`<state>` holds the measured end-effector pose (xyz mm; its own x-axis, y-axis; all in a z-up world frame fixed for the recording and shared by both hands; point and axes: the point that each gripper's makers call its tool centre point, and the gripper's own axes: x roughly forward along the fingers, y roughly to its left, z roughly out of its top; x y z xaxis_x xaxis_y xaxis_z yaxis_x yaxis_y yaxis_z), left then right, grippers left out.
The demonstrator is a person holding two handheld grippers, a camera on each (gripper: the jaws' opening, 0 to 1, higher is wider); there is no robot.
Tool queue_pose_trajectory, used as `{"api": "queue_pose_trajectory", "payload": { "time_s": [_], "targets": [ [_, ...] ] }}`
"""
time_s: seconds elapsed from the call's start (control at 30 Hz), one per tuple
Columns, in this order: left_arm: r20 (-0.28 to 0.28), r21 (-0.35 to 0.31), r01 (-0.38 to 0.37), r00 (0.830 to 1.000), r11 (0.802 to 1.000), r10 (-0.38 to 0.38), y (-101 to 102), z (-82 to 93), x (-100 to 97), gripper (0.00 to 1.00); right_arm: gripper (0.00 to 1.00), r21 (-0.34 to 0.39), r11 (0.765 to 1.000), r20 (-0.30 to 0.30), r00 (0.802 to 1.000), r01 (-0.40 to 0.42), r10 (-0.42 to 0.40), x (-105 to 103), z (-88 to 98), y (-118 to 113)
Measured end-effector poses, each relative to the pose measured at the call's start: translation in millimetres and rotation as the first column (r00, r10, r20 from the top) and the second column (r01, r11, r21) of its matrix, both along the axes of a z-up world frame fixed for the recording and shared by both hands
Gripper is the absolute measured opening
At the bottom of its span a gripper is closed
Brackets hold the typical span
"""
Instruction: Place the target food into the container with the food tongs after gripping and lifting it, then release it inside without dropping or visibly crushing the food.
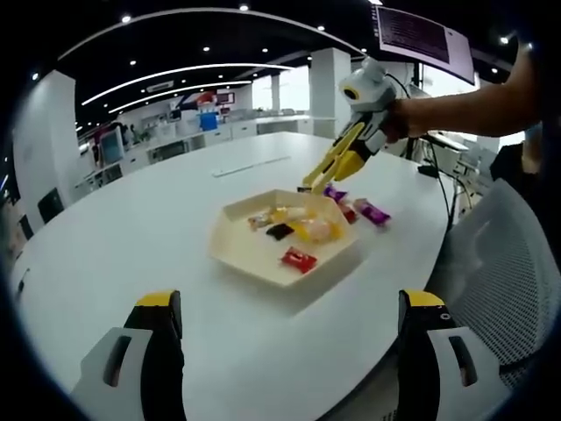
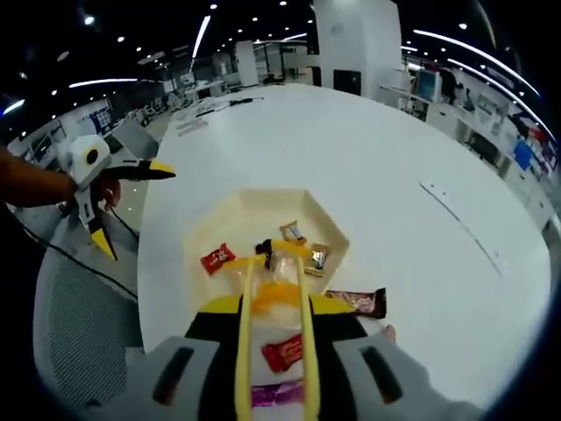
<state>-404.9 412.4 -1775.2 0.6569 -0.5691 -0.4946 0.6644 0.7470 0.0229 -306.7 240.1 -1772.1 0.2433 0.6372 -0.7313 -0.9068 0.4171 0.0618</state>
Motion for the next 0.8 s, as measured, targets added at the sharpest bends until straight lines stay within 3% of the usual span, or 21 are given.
{"api": "queue_pose_trajectory", "payload": {
  "time_s": [0.43,0.8],
  "targets": [
    [0.004,-0.008,-0.006,1.0,1.0,0.006,0.2,1.7,0.8,0.99,0.26,0.006,1.0,-0.023,1.0,0.003,-0.003,0.8,-4.8,0.5],
    [-0.002,-0.004,-0.005,1.0,1.0,0.005,0.0,1.0,0.0,0.99,0.25,0.05,0.997,-0.035,0.998,0.056,-0.054,4.9,-2.6,-3.3]
  ]
}}
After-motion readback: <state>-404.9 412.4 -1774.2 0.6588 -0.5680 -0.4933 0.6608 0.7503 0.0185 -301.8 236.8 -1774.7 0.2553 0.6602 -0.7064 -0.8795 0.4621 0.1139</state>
